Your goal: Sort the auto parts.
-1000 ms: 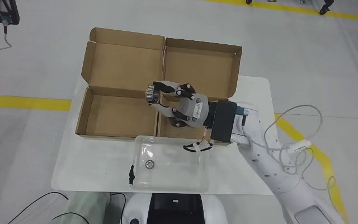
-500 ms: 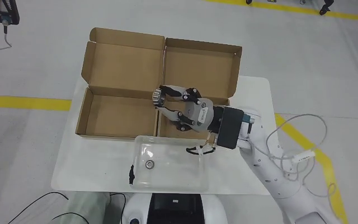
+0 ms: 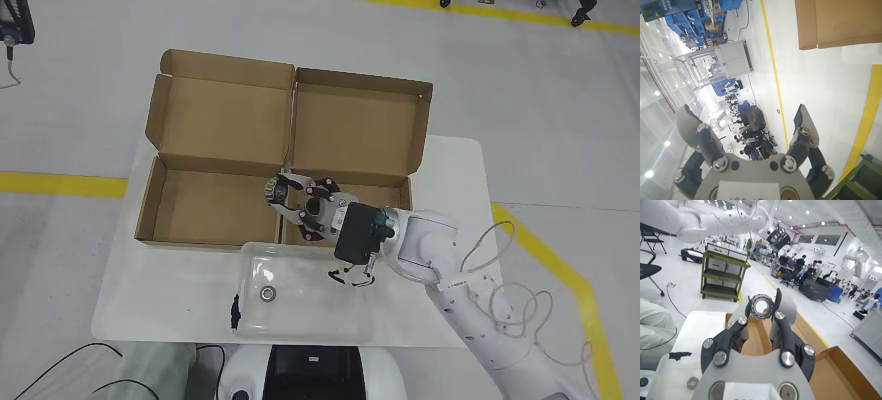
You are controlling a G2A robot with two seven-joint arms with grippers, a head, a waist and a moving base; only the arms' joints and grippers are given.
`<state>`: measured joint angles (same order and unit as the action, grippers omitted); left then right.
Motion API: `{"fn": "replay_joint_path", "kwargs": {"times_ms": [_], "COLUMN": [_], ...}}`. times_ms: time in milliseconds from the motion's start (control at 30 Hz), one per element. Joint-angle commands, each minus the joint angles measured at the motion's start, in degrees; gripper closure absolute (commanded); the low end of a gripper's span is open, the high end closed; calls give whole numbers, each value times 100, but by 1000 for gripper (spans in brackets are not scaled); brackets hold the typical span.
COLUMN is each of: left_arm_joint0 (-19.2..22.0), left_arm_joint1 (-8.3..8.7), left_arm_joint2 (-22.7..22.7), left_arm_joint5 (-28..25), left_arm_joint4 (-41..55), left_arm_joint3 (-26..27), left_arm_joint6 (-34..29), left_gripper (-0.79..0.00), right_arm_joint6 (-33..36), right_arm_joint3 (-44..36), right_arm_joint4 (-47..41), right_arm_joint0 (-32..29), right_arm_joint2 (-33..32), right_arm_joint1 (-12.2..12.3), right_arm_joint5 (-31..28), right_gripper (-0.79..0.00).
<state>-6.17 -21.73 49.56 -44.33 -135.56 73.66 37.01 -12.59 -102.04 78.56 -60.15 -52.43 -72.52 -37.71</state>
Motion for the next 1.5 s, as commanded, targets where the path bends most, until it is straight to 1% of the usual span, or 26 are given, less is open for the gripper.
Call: {"fn": "replay_joint_path", "kwargs": {"times_ms": [0, 67, 200, 400, 533, 700, 967, 1200, 1467], "left_arm_joint0": [0, 0, 0, 0, 0, 0, 0, 0, 0], "left_arm_joint1": [0, 0, 0, 0, 0, 0, 0, 0, 0], "left_arm_joint2": [0, 0, 0, 0, 0, 0, 0, 0, 0], "left_arm_joint5": [0, 0, 0, 0, 0, 0, 0, 0, 0], "left_arm_joint4": [0, 0, 0, 0, 0, 0, 0, 0, 0], "left_arm_joint3": [0, 0, 0, 0, 0, 0, 0, 0, 0], "left_arm_joint6": [0, 0, 0, 0, 0, 0, 0, 0, 0], "left_gripper": [-785, -785, -785, -785, -785, -785, -785, -785, -785], "right_arm_joint6": [623, 1118, 1541, 1570, 1625, 1736, 2199, 2307, 2303], "right_arm_joint3": [66, 244, 849, 1731, 2342, 3054, 4261, 5204, 6006], "right_arm_joint4": [-158, -412, -800, -828, -901, -1070, -1340, -1473, -1492], "right_arm_joint0": [56, 210, 700, 1319, 1706, 2174, 2764, 3027, 3153], "right_arm_joint2": [24, 137, 408, 938, 1349, 1881, 2644, 2960, 3161], "right_arm_joint1": [-7, -44, -168, -414, -621, -947, -1583, -2066, -2510], "right_arm_joint5": [-50, -118, -156, 82, 115, 150, 327, 565, 679], "right_gripper": [0, 0, 0, 0, 0, 0, 0, 0, 0]}}
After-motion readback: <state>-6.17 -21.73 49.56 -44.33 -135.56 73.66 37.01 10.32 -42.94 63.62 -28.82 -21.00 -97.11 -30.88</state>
